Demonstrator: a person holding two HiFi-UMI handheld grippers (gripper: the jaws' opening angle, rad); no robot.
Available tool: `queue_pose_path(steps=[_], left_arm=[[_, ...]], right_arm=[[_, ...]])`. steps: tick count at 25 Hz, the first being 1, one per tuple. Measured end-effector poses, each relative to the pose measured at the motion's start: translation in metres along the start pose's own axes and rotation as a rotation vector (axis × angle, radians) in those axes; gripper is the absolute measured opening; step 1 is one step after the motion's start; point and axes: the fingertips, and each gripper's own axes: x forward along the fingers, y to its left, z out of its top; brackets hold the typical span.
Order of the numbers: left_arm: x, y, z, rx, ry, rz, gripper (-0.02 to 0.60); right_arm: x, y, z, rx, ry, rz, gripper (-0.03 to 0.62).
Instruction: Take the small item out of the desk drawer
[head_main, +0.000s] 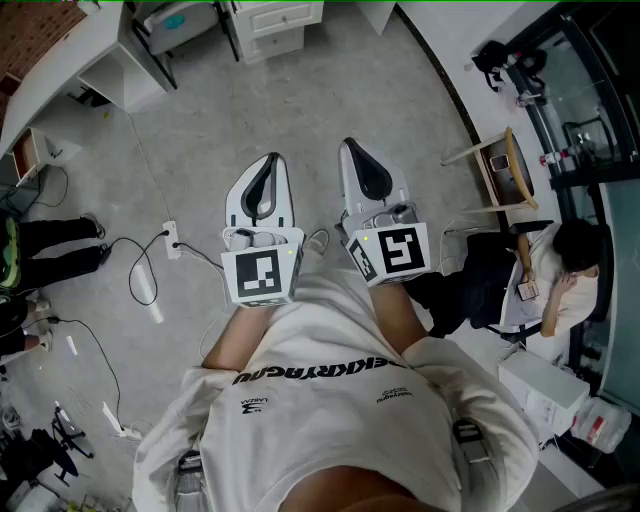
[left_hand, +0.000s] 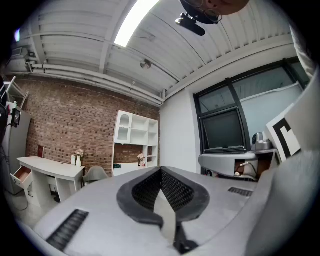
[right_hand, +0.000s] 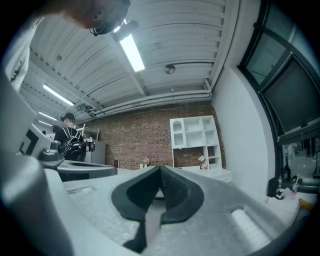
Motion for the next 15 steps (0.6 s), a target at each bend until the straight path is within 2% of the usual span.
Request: queue_pose_path(steps=[9,15], left_arm=[[0.08,0.025,-0.014,-0.002,0.013,0.014,-0.003],[0.128,0.052,-0.021,-0.018,0.026,0.072,-0.003]], right_arm=[[0.073,-0.037,-0.008,-0.029,-0.012,0.04,-0.002],[0.124,-0.069,-0.012,-0.021,-0.005,0.05,-0.002]])
